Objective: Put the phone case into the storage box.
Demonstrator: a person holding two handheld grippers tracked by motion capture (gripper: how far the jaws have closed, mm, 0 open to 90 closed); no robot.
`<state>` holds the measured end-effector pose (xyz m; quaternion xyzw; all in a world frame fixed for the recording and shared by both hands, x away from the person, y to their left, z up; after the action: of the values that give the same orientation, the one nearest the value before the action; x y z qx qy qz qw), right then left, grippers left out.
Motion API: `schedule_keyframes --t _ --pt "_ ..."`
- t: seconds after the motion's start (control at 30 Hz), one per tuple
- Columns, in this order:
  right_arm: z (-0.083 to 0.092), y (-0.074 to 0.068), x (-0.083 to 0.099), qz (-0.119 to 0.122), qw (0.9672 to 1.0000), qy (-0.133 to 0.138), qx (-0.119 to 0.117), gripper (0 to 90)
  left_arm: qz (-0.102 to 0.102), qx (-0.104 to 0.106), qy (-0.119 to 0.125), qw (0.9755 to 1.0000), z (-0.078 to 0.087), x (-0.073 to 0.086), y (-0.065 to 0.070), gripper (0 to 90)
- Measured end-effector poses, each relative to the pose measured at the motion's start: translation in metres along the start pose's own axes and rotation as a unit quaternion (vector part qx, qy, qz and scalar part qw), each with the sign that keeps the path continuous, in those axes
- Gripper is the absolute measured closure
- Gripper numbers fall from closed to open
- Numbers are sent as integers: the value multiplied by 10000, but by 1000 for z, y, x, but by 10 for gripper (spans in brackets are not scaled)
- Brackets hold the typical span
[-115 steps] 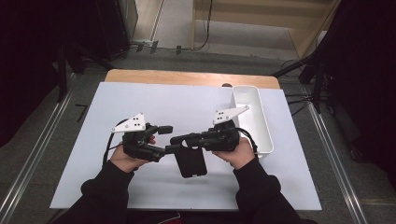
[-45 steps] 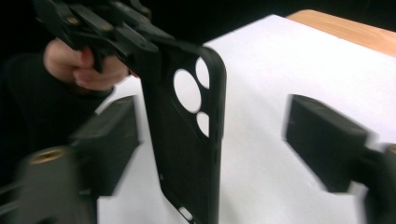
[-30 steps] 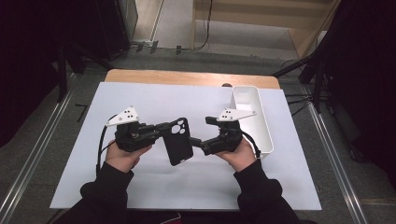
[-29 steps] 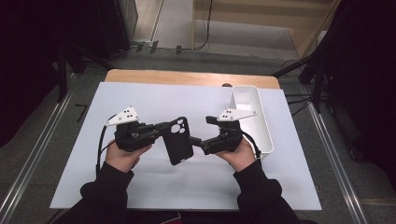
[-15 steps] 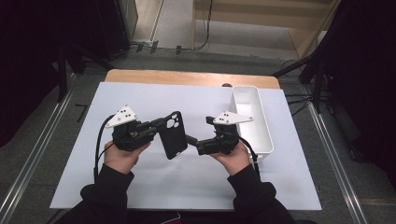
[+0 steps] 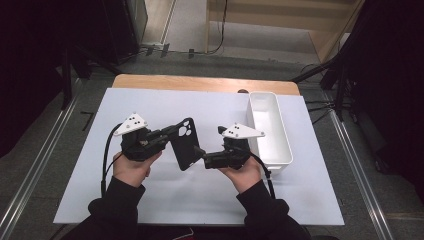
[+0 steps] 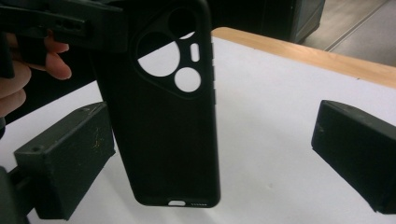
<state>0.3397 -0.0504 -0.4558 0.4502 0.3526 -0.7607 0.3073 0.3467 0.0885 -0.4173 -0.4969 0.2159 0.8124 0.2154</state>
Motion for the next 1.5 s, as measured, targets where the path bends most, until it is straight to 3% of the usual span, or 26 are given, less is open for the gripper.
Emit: schedule_keyframes --t 0.3,0.47,0.63,0.87,1.5 --pt "-12 -8 5 35 9999 -24 129 0 34 -138 150 9998 1 -1 2 794" --pt "-16 -9 5 39 9998 -8 208 0 12 -147 93 9998 -2 2 6 794" --pt "-21 -9 10 -158 9995 -17 283 0 12 -160 36 9999 -5 5 10 794" --pt "-25 -10 11 -84 9990 -51 435 0 -17 -169 44 9998 -5 6 11 794" --pt "-34 -16 9 -71 9992 -86 376 0 -93 -16 -18 10000 -9 11 30 793"
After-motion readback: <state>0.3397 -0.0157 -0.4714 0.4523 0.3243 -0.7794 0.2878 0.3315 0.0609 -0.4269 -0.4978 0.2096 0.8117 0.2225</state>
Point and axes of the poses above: each handheld gripper's, and its own axes: z roughly backward along the jaws, x roughly out of its underside, y roughly to its right, the point moved 9 cm from there along -z, roughly forward along the jaws, and after that the axes turned 13 degrees about -x, right-handed, at the moved point
